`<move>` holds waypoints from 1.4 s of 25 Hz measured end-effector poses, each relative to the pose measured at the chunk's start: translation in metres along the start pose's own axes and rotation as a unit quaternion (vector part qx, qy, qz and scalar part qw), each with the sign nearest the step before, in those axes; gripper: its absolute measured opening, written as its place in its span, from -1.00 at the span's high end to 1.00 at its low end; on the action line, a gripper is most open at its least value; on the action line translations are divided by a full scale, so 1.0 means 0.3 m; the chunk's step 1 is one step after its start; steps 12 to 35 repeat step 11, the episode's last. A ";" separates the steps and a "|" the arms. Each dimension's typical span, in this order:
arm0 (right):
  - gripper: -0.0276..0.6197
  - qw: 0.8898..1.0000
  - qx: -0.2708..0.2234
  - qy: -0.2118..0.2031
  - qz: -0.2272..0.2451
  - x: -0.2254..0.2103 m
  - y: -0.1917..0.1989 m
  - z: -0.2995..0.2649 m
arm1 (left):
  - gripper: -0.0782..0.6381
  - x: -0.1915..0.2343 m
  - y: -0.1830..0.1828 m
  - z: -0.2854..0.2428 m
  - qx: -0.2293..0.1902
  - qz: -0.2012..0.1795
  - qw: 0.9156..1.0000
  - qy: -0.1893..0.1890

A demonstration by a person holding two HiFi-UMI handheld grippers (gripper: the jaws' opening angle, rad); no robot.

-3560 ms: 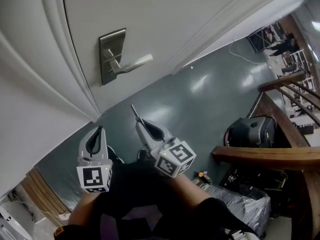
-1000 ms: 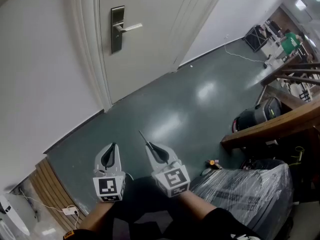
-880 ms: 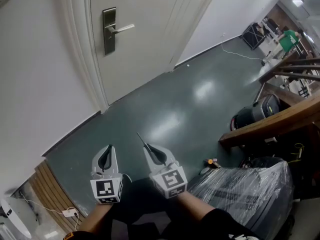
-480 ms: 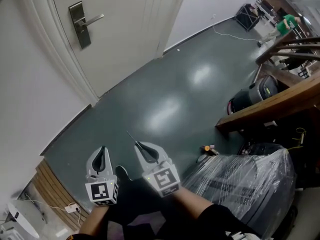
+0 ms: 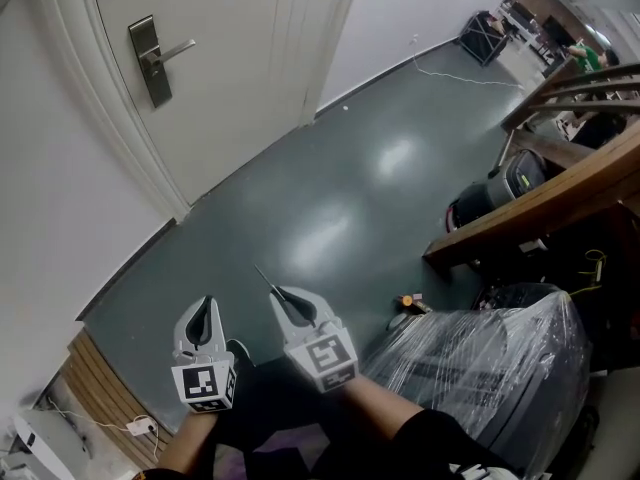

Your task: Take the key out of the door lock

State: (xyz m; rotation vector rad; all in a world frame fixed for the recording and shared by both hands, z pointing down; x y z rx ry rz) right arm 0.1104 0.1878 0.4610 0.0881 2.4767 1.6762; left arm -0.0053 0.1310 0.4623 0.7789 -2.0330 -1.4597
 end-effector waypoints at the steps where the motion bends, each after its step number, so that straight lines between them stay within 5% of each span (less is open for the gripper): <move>1: 0.87 1.000 0.003 0.002 -0.002 0.000 0.009 0.004 | 0.73 -0.003 0.002 0.001 -0.001 0.001 1.000 0.002; 35: 0.87 0.999 0.023 0.026 -0.003 0.036 0.023 0.008 | 0.73 0.013 -0.004 0.009 -0.007 0.001 1.000 0.027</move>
Point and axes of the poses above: the fingertips, and each gripper's own axes: z backward along the fingers, x to its left, y out of its underside, the point moved 2 cm from there along z, backward along the fingers, and after that the axes turned 1 degree about z, right-handed, at the moved point
